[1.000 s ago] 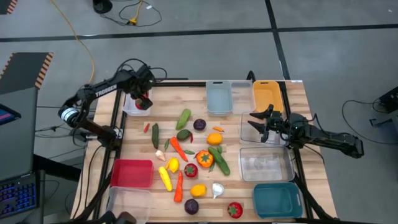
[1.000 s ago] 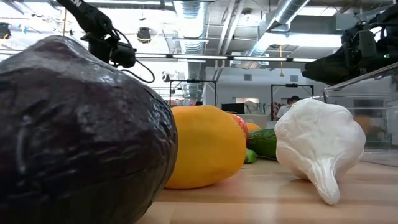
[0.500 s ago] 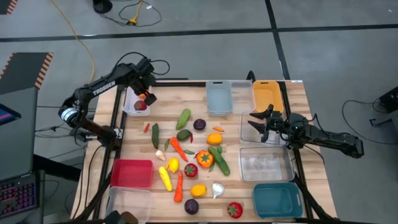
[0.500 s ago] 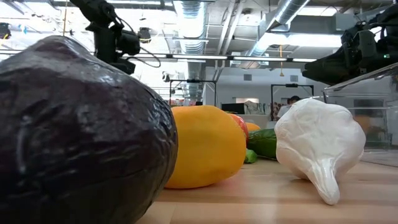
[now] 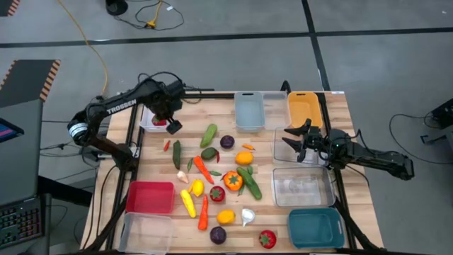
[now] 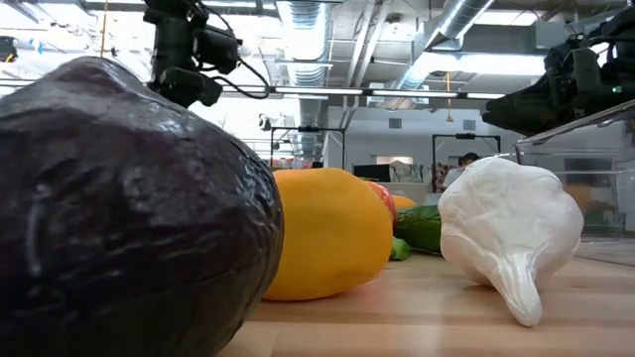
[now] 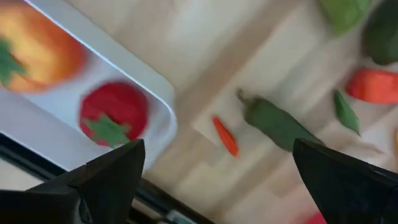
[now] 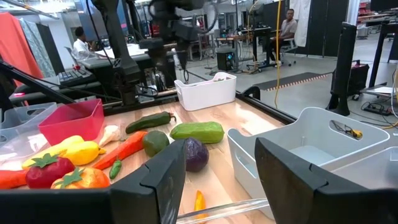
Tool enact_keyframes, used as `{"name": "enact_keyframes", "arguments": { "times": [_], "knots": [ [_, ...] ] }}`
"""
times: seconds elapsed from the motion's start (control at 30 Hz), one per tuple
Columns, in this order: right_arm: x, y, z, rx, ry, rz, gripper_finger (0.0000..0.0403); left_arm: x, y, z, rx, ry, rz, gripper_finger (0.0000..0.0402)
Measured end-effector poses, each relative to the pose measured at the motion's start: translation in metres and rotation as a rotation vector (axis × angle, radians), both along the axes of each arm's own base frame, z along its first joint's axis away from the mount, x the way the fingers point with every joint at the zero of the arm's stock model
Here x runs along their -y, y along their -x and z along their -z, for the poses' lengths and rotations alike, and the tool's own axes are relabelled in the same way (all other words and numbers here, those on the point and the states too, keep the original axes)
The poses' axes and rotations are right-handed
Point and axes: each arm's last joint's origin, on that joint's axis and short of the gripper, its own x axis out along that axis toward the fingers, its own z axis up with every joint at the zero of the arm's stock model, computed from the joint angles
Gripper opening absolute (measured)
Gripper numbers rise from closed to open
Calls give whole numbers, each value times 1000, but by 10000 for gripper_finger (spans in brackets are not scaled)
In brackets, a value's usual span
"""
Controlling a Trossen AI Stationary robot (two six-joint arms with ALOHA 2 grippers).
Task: Sort produce into baskets
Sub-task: Put the big green chili pepper into the red bin
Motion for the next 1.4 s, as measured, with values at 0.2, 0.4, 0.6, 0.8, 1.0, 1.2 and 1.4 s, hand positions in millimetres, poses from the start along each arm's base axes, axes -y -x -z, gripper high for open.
{"name": "enact_keyframes", "arguments": {
  "times": [0.2,0.4,0.6,0.8,1.0,1.2,1.4],
  "knots": [
    [0,0,0,0,0,0,218,28,-18,0,5,7,-97,396],
    [0,0,0,0,0,0,218,52,-33,0,30,-30,-158,396],
    [0,0,0,0,0,0,218,78,-42,0,31,-65,-180,396],
    [0,0,0,1,0,0,218,101,-47,9,29,-56,-262,396],
    [0,0,0,2,0,2,218,119,-45,37,9,-55,-318,396],
    [0,0,0,2,1,2,218,128,-44,61,29,-64,-355,377],
    [0,0,0,2,1,2,218,129,-38,86,41,-74,-406,322]
  ]
}}
